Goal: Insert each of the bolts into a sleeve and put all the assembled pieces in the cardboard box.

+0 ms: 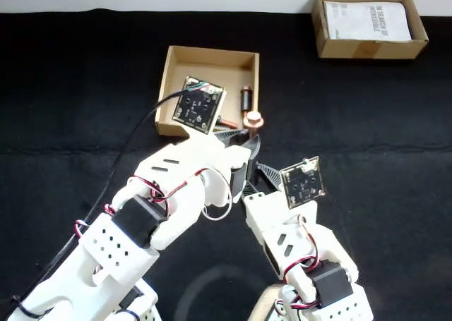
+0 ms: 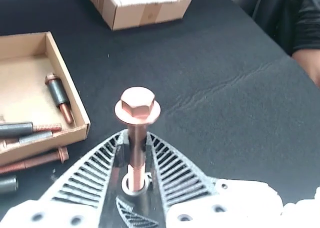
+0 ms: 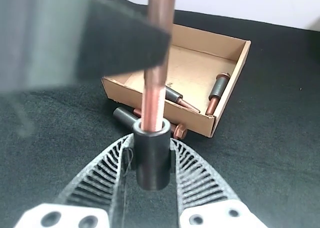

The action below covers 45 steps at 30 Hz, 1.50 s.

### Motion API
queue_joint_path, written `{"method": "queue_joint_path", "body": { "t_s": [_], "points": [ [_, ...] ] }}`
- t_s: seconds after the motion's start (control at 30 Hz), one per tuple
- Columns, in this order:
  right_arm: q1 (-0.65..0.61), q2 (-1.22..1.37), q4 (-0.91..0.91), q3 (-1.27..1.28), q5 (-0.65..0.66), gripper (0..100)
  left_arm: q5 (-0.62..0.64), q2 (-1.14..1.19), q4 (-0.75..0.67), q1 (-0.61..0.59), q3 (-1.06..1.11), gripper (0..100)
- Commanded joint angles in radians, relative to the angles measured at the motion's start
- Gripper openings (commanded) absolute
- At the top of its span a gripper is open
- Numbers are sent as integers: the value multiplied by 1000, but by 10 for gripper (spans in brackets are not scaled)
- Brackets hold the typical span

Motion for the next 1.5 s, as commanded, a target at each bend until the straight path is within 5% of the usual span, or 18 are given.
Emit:
{"method": "queue_joint_path", "body": {
  "t_s": [0.0,0.4,0.67,1.03,1.33,1.47],
  "points": [
    [8,-10,1,-68,12,8,-5,1,-23,5,-1,9],
    [8,-10,-2,-68,12,8,-9,-2,63,15,-1,20],
    [13,-10,-5,-70,29,8,-11,-5,278,7,-25,296],
    [58,243,-255,-151,141,8,-110,-96,766,4,-242,284],
    [56,771,-432,-501,149,8,-190,-437,793,-225,-154,29],
    [56,964,-430,-661,181,8,-215,-578,798,-357,-94,9]
  ]
}}
